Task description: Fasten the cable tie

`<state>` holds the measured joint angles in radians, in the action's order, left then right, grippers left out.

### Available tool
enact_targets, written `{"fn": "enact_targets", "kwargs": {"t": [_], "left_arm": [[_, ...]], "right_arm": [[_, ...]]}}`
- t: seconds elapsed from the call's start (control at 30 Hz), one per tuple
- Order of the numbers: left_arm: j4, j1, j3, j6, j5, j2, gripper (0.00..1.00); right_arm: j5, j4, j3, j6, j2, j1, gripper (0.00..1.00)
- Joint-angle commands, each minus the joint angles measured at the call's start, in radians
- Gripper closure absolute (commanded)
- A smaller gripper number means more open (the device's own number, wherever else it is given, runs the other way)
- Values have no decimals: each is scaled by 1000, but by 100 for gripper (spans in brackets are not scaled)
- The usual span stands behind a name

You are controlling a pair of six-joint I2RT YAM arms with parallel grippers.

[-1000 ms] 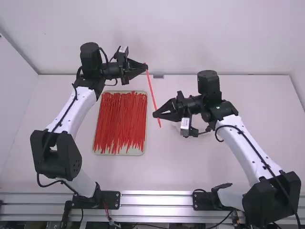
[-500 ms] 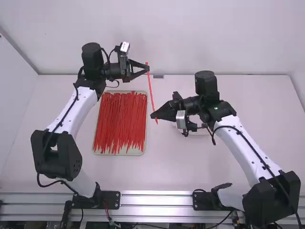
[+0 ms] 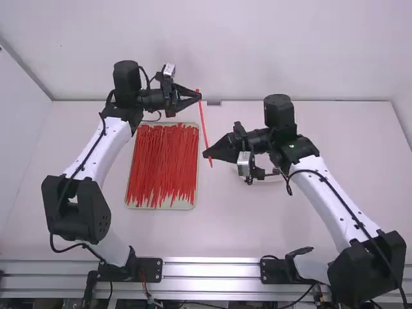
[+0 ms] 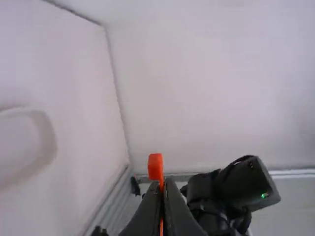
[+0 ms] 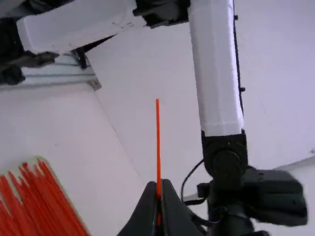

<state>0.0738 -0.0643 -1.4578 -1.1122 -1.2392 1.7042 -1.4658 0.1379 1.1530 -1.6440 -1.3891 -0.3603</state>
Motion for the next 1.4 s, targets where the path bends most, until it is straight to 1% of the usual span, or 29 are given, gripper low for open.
{"fn": "enact_targets", "kwargs": {"t": [0.0, 0.07, 0.13, 0.17, 0.2, 0.23, 0.3, 0.47, 1.13, 1.27, 1.3, 1.33, 1.37], "left_arm": [[1, 6, -18, -102, -2, -6, 98], [10, 6, -18, -104, 0, -6, 98], [8, 6, -18, -105, -1, -6, 98], [9, 6, -18, -104, -4, -6, 98], [10, 6, -18, -104, -6, -6, 98], [9, 6, -18, -113, -27, -6, 98], [13, 0, -18, -131, -33, -6, 98], [12, -2, -18, -130, -31, -6, 98], [32, -1, -18, -111, -107, -6, 98], [36, -1, -18, -107, -121, -6, 98], [36, -1, -18, -104, -122, -6, 98], [35, -2, -18, -94, -134, -6, 98], [35, -1, -18, -85, -134, -6, 98]], "right_arm": [[-3, -2, 24, -192, 2, -7, 96], [-4, -2, 24, -310, 2, -7, 85], [-12, -2, 24, -377, 2, -7, 75], [-24, -3, 24, -405, 2, -7, 72], [-29, -3, 24, -413, 2, -7, 72], [-45, -2, 24, -453, 2, -7, 67], [-60, -21, 24, -451, 2, -7, 66], [-61, -53, 24, -444, 2, 2, 66], [-52, -53, 24, -433, 2, 0, 67], [-52, -60, 24, -402, 2, 5, 78], [-52, -60, 24, -402, 2, 5, 78], [-53, -60, 24, -402, 2, 7, 82], [-52, -59, 24, -402, 2, 7, 88]]}}
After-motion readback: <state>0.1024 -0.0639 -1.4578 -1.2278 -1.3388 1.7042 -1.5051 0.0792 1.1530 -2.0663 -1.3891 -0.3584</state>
